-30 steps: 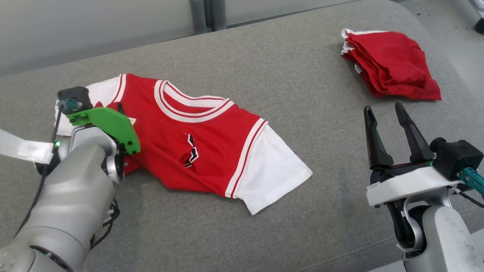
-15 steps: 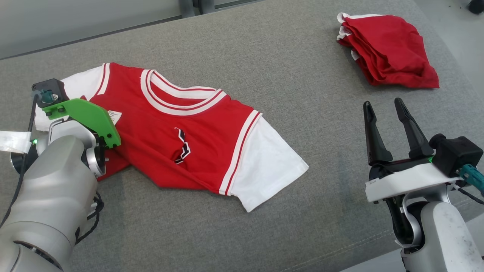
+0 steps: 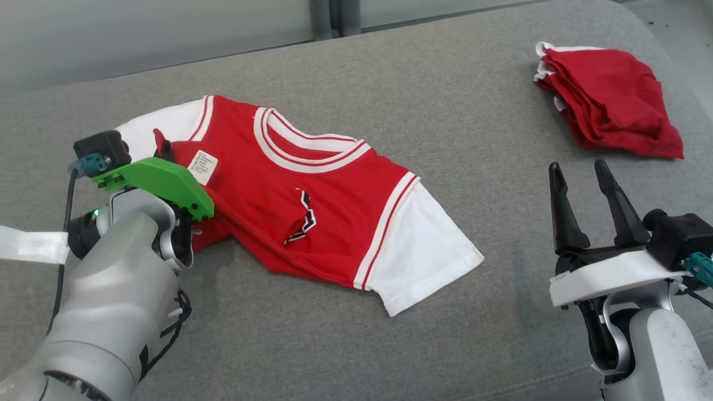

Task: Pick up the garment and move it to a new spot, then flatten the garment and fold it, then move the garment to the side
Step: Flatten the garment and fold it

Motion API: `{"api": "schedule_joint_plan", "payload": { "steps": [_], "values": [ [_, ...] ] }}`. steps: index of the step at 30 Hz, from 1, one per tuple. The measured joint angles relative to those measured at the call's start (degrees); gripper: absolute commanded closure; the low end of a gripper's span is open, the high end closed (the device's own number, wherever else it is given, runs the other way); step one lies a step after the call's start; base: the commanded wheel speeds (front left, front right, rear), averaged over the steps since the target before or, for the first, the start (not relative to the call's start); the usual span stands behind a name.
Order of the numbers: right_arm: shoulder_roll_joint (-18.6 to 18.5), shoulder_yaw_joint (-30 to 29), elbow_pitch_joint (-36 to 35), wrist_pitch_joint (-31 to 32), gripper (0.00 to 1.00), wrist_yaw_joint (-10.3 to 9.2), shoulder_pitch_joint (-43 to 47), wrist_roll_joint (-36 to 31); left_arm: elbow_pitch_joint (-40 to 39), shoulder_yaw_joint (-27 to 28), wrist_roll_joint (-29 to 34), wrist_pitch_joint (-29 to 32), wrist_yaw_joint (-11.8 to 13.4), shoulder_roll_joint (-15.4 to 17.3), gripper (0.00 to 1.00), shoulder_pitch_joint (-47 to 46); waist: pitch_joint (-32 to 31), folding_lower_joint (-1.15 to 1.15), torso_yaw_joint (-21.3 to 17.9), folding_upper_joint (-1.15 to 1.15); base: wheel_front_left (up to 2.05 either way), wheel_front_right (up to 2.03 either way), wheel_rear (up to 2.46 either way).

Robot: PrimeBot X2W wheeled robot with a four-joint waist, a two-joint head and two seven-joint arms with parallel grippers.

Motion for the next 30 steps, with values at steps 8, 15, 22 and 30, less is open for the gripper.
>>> {"api": "schedule_joint_plan", "payload": {
  "steps": [8,15,22,30],
  "values": [
    [0.01,-0.23,-0.37,0.66,0.00,0.00,1.08,0.00,-14.97,13.07,11.01,-0.25,3.72,2.33,1.00,10.60,-2.31,0.00,5.93,0.00,0.00,0.00,0.00],
    [0.01,0.16,-0.18,0.89,0.00,0.00,1.99,0.23,-34.51,27.35,23.63,-0.26,9.10,0.54,1.00,29.28,-4.76,-0.01,11.43,0.00,0.00,0.00,0.00],
    [0.03,0.21,-0.08,1.23,0.00,0.00,2.63,0.23,-42.35,33.18,29.05,-0.26,10.31,-3.34,1.00,40.75,-6.94,-0.01,15.32,0.00,0.00,0.00,0.00],
    [0.02,0.56,0.08,1.40,0.00,0.00,2.70,0.25,-41.18,36.11,30.51,-0.26,9.73,-5.11,1.00,44.89,-8.37,-0.01,17.13,0.00,0.00,0.00,0.00]
  ]
}}
